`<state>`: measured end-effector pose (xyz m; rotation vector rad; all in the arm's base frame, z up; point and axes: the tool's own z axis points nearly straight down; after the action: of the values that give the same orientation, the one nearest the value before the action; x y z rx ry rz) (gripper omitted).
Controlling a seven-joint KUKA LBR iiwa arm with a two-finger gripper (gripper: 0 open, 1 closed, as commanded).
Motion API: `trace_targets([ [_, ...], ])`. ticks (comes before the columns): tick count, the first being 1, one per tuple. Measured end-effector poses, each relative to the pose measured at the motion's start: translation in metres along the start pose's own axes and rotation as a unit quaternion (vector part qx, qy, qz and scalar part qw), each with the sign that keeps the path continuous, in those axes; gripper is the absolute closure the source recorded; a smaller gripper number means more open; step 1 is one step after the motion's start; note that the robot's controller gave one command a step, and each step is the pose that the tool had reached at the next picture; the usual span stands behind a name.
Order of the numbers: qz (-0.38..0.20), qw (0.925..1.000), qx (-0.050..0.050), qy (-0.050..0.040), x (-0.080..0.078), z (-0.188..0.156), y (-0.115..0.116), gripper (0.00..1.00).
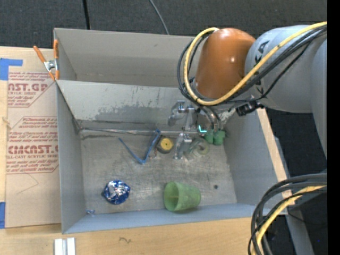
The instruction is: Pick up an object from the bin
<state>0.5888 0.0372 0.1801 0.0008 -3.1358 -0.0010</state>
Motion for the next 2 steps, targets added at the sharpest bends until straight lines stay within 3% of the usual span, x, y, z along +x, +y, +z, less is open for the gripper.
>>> trace_targets([
  [1,-0.182,0.9834,0.001,-0.0023,-0.001,0.037,-0.013,0.00],
  [2,-0.259,0.9659,0.000,-0.0136,0.007,0.106,0.023,0.00],
])
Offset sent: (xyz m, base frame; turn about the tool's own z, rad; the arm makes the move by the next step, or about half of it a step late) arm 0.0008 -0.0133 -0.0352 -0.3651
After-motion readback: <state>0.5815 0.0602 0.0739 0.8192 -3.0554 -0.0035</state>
